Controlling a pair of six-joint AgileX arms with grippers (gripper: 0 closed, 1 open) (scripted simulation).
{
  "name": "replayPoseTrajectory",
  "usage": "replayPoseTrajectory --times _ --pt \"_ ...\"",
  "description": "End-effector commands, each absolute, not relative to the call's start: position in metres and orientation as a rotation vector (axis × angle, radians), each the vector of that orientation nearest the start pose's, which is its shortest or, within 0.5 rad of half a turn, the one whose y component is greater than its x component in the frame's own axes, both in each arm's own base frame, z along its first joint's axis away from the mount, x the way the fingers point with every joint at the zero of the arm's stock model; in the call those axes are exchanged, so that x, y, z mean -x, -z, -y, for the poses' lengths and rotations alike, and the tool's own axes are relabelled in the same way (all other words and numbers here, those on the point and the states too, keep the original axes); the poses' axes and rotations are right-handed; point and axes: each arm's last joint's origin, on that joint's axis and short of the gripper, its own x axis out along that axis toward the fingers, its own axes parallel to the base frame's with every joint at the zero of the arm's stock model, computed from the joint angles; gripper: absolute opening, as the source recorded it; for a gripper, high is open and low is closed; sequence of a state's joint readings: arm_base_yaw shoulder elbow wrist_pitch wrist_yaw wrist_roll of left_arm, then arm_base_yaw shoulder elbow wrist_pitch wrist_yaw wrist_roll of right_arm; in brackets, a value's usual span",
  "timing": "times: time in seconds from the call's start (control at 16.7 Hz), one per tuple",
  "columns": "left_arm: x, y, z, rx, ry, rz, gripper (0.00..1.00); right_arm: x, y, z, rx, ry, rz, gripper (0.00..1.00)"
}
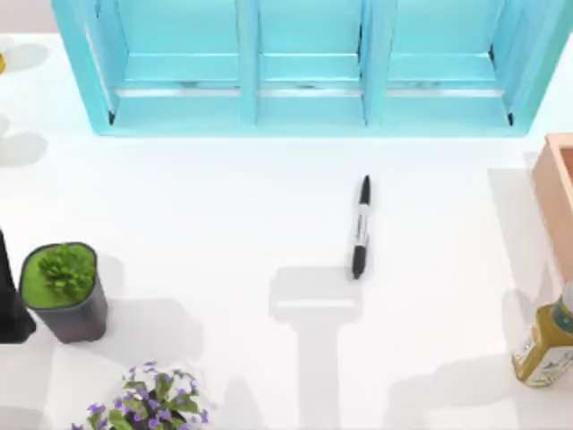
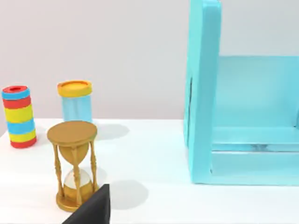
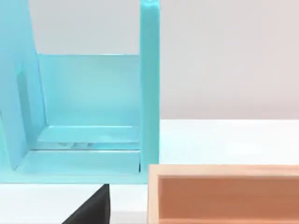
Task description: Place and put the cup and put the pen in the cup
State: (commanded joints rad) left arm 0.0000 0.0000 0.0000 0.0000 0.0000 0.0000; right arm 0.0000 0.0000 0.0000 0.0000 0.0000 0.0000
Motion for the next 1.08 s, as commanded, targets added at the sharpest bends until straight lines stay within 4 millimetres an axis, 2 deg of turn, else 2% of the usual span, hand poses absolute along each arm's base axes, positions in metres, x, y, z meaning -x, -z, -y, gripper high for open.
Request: replayPoseTrajectory --times 0.18,0.3,0.48,0.6,0.84,1.08 --pt "-0.106 -0.160 0.001 0.000 0.000 0.000 1.00 -0.106 -0.162 0.002 0.003 0.003 -0.010 1.00" --pt "-0.106 -0.160 0.001 0.000 0.000 0.000 1.00 -0.106 -0.171 0.003 0.017 0.017 -0.057 1.00" --pt "-0.106 -0.160 0.001 0.000 0.000 0.000 1.00 -0.110 -0.198 0.007 0.050 0.049 -0.191 1.00" --pt "-0.106 -0.160 0.001 0.000 0.000 0.000 1.00 -0.120 -0.222 0.011 0.074 0.072 -0.324 1.00" --pt "-0.106 -0.160 0.001 0.000 0.000 0.000 1.00 -0.165 -0.258 0.027 0.100 0.101 -0.694 1.00" --pt "-0.106 -0.160 0.001 0.000 0.000 0.000 1.00 -0.222 -0.269 0.055 0.086 0.094 -1.067 1.00"
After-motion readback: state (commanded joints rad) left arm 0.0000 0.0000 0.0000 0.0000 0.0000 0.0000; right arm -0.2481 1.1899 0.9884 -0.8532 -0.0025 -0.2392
